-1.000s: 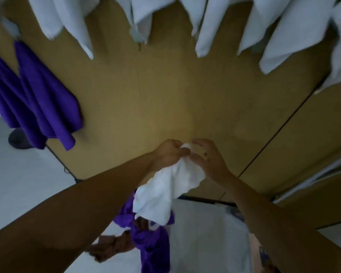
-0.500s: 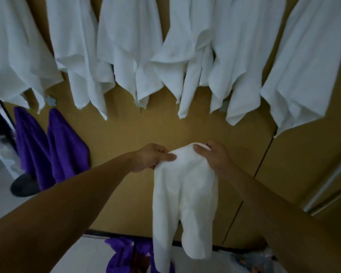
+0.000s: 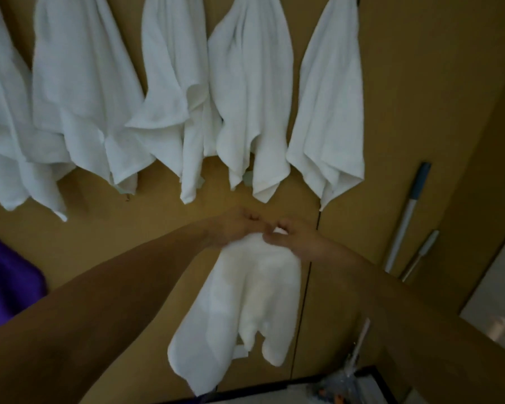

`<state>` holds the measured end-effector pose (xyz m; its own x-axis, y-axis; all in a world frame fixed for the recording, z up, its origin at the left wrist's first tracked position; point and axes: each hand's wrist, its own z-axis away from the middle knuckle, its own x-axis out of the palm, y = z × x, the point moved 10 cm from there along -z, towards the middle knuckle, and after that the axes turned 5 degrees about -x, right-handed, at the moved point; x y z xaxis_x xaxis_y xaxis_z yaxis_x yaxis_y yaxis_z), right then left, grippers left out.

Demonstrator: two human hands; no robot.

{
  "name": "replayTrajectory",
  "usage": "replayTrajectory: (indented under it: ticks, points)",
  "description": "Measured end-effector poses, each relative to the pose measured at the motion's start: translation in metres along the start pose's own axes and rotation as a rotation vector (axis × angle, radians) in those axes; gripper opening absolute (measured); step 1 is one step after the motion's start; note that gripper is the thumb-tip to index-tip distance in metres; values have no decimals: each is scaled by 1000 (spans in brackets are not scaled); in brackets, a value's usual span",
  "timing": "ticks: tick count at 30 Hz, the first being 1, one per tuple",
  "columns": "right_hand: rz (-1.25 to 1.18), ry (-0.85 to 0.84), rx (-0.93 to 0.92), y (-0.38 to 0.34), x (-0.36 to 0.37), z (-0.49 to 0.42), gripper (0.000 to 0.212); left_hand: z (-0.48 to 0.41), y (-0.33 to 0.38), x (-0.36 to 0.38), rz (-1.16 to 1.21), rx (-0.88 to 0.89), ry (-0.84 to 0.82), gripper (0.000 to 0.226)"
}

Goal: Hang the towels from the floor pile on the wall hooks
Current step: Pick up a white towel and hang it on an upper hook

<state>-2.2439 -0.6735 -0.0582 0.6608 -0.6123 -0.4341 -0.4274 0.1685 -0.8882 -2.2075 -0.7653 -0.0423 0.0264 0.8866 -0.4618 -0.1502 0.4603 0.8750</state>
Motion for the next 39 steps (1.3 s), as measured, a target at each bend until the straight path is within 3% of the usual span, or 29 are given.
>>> replayTrajectory:
  ticks: [2,4,6,9,13,19,23,27,29,33,39]
  points:
    - [21,78,-6,2,-22,6,20,-8,5,9,-55,-3,-45,29]
    - [-2,155,-7,6,-42,13,23,-19,4,13,-98,-15,-71,26]
    - [-20,243,-14,15,-67,18,21,-29,-1,18,-127,-45,-74,39]
    - [18,304,21,30,-91,23,16,-43,1,26,-13,-23,-30,52]
    - [122,308,45,45,-109,20,18,-64,8,39,197,24,-16,41]
    - [199,446,57,67,-152,17,12,-106,32,48,-263,144,151,34]
    - [275,479,27,79,-176,6,24,-135,48,51,-458,242,274,32]
    - [335,397,6,102,-187,-23,13,-157,64,64,-634,332,311,35]
    - [364,317,-29,109,-186,-40,19,-168,72,68,-713,365,354,33]
    - [505,192,-121,112,-178,-74,28,-185,67,55,-819,345,475,37]
    - [505,327,-266,86,-207,-100,29,-192,80,37,-693,386,580,31]
